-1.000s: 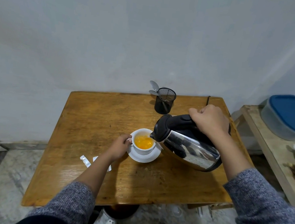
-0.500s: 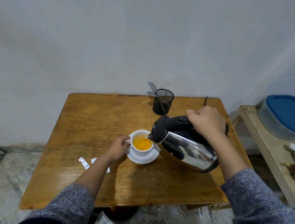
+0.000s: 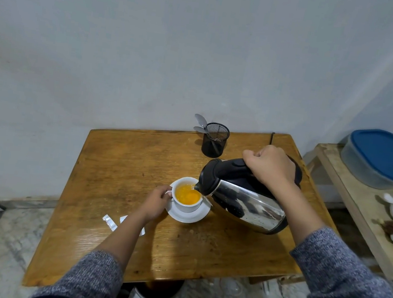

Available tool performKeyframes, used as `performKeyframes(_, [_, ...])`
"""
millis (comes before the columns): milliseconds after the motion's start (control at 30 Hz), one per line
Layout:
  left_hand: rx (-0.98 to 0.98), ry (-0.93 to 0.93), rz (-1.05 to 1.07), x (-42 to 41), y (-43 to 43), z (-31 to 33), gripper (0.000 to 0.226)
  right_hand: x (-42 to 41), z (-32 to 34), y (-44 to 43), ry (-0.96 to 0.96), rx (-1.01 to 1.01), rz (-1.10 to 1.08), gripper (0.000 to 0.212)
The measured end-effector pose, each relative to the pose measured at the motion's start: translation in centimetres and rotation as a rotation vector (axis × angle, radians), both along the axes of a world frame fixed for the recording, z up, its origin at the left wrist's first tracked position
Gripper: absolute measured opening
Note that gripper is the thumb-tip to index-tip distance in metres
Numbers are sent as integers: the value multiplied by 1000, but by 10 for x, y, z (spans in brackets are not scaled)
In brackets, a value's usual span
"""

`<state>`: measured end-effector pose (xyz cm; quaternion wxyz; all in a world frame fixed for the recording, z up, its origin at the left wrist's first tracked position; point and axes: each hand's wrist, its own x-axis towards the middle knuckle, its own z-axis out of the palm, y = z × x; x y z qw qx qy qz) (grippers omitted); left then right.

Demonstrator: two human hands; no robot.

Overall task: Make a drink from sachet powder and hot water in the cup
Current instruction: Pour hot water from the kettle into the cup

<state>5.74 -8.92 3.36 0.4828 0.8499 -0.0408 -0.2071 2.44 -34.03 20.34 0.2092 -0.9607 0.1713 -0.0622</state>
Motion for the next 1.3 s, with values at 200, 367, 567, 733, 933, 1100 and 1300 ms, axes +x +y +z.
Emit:
performKeyframes(200, [-4, -3, -5, 1, 1, -2, 23, 3, 0, -1, -3, -12, 1, 45])
performKeyframes(367, [-2, -20, -9, 1, 2, -5, 20, 2, 0, 0, -7, -29, 11, 46])
performKeyframes(567, [3, -30, -11, 3, 2, -8, 18, 2, 0, -2, -12, -30, 9, 45])
performKeyframes(733, [24, -43, 19, 1, 0, -11, 22, 2, 0, -1, -17, -42, 27, 47])
performKeyframes(933, [63, -28, 32, -1, -2, -11, 24, 1, 0, -1, -15, -33, 29, 47])
performKeyframes(1100, [65, -24, 34, -2, -4, -10, 21, -1, 1, -2, -10, -24, 43, 47])
performKeyframes(1300, [64, -28, 42, -3, -4, -9, 22, -2, 1, -6, 6, 7, 35, 48])
